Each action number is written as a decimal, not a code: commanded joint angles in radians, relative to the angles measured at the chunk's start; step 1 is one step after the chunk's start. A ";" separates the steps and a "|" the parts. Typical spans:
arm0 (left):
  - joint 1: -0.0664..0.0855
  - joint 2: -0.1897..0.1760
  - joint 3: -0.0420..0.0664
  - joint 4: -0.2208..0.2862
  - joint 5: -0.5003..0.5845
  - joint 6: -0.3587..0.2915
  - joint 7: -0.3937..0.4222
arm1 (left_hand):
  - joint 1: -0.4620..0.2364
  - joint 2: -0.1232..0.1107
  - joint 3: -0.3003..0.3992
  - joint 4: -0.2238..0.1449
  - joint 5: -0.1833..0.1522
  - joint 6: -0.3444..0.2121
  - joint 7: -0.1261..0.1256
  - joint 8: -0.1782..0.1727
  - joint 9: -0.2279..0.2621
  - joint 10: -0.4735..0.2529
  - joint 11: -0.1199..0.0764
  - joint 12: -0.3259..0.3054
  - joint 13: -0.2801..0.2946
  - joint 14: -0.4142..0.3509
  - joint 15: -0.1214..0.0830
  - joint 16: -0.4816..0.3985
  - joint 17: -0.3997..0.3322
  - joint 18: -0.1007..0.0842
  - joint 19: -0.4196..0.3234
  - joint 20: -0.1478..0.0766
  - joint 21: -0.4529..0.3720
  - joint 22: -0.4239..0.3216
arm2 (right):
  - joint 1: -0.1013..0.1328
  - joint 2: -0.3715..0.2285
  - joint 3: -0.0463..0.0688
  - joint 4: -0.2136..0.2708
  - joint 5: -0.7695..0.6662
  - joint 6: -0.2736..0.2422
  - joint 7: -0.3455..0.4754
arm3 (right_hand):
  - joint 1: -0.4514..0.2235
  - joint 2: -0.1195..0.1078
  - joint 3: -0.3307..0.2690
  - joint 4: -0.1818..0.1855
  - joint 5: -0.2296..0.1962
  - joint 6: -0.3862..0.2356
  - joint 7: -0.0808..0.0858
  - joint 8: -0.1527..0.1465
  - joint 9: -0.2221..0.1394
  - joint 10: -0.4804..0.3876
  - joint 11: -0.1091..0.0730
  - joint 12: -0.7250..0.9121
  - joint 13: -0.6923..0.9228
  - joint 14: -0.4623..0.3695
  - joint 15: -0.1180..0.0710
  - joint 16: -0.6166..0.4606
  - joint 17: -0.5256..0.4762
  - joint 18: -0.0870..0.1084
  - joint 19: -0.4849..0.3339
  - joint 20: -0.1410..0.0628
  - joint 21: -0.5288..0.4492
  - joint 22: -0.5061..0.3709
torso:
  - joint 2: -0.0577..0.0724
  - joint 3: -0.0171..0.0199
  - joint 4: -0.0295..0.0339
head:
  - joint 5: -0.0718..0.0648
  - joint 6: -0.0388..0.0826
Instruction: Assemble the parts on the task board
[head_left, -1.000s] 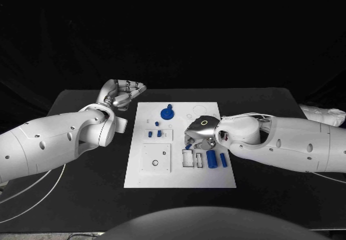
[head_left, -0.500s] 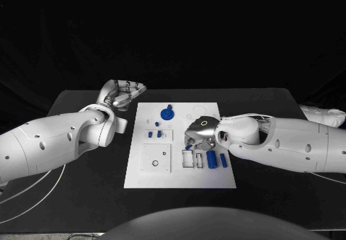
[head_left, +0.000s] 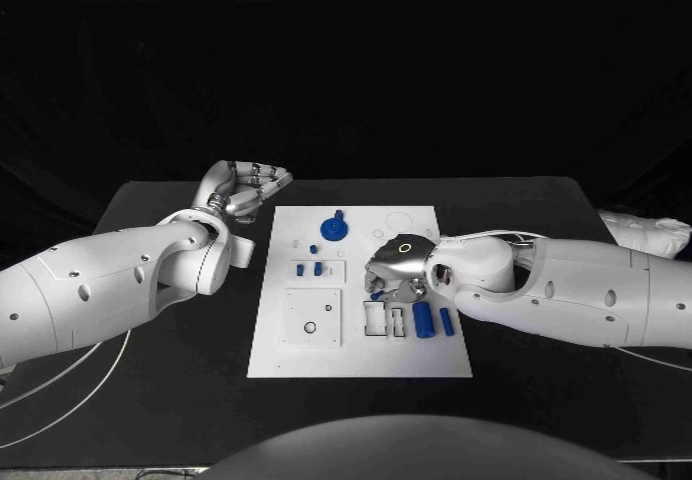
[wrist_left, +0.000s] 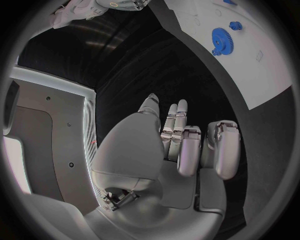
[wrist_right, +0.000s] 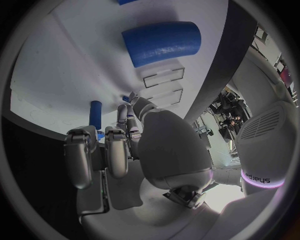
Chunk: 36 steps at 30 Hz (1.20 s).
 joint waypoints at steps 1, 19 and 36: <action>0.001 0.001 0.001 0.001 -0.005 0.013 0.005 | 0.000 0.008 -0.008 0.000 0.006 0.002 -0.003 0.003 0.001 0.002 -0.004 0.000 0.001 0.106 -0.007 -0.001 0.262 -0.011 0.073 -0.002 -0.002 0.248 | -0.001 0.005 0.000 0.001 0.007 -0.004 -0.018 | -0.011 -0.003 -0.002 0.006 -0.005 0.002 0.007 0.006 0.002 0.003 0.002 0.007 0.000 0.104 -0.003 0.004 0.263 -0.014 0.106 -0.001 0.004 0.263 | -0.001 -0.0001 -0.0003 | -0.001 0.000; 0.001 0.000 0.001 0.002 -0.005 0.014 0.004 | 0.002 0.010 -0.010 0.000 0.006 0.003 -0.004 0.004 0.001 0.003 -0.004 -0.001 0.001 0.106 -0.007 -0.001 0.262 -0.012 0.074 -0.002 0.000 0.248 | -0.013 0.033 -0.002 -0.016 0.015 0.010 -0.041 | 0.004 0.008 -0.004 -0.010 -0.005 0.052 0.005 0.033 0.022 -0.008 0.001 0.027 0.011 0.104 -0.004 0.004 0.263 -0.014 0.106 -0.001 0.004 0.263 | 0.000 -0.0001 -0.0003 | -0.006 0.004; 0.001 0.003 0.001 0.000 -0.005 0.016 0.004 | 0.002 0.010 -0.010 0.000 0.006 0.003 -0.004 0.004 0.001 0.003 -0.004 -0.001 0.001 0.106 -0.007 -0.001 0.262 -0.012 0.074 -0.002 0.000 0.248 | -0.016 0.042 -0.002 -0.021 0.018 0.020 -0.053 | 0.014 0.000 -0.010 -0.024 -0.005 0.054 0.009 0.038 0.033 -0.007 0.003 0.038 0.017 0.104 -0.003 0.004 0.263 -0.014 0.106 0.000 0.004 0.263 | -0.001 -0.0001 -0.0002 | -0.009 0.004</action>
